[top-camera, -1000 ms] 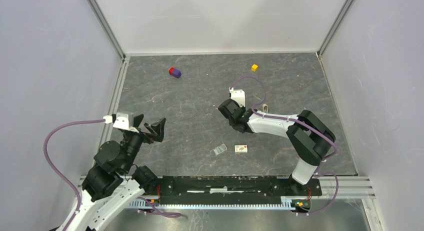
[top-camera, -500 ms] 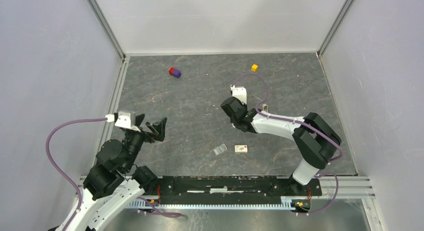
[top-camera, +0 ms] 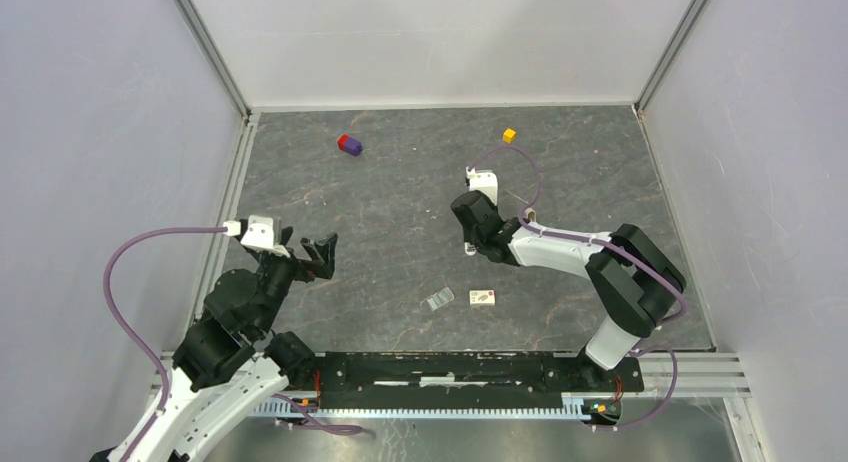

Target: Load the staples into the stapler

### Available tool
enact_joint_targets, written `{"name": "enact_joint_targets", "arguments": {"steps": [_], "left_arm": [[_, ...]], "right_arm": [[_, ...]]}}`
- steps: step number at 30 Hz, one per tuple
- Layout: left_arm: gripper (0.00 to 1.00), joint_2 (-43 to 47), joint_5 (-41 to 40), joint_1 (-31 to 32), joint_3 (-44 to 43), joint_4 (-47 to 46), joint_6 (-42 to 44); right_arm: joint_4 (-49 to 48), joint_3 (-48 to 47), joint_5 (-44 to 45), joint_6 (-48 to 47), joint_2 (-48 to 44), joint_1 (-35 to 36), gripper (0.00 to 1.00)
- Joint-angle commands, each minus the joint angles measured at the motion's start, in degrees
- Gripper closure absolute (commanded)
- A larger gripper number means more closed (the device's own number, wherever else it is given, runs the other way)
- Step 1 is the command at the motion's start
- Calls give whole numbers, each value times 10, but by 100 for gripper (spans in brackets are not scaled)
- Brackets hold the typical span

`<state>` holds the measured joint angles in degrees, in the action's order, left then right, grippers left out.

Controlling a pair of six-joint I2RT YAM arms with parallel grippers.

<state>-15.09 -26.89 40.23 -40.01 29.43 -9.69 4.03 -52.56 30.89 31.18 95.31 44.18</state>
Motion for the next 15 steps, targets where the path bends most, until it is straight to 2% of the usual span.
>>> {"name": "enact_joint_targets", "arguments": {"steps": [1, 15], "left_arm": [[0, -2, -9, -1, -3, -21, 20], [0, -2, -5, -1, -3, -23, 22]], "right_arm": [[-25, 9, -7, -8, 4, -4, 63], [-31, 25, -15, -2, 10, -8, 63]]}}
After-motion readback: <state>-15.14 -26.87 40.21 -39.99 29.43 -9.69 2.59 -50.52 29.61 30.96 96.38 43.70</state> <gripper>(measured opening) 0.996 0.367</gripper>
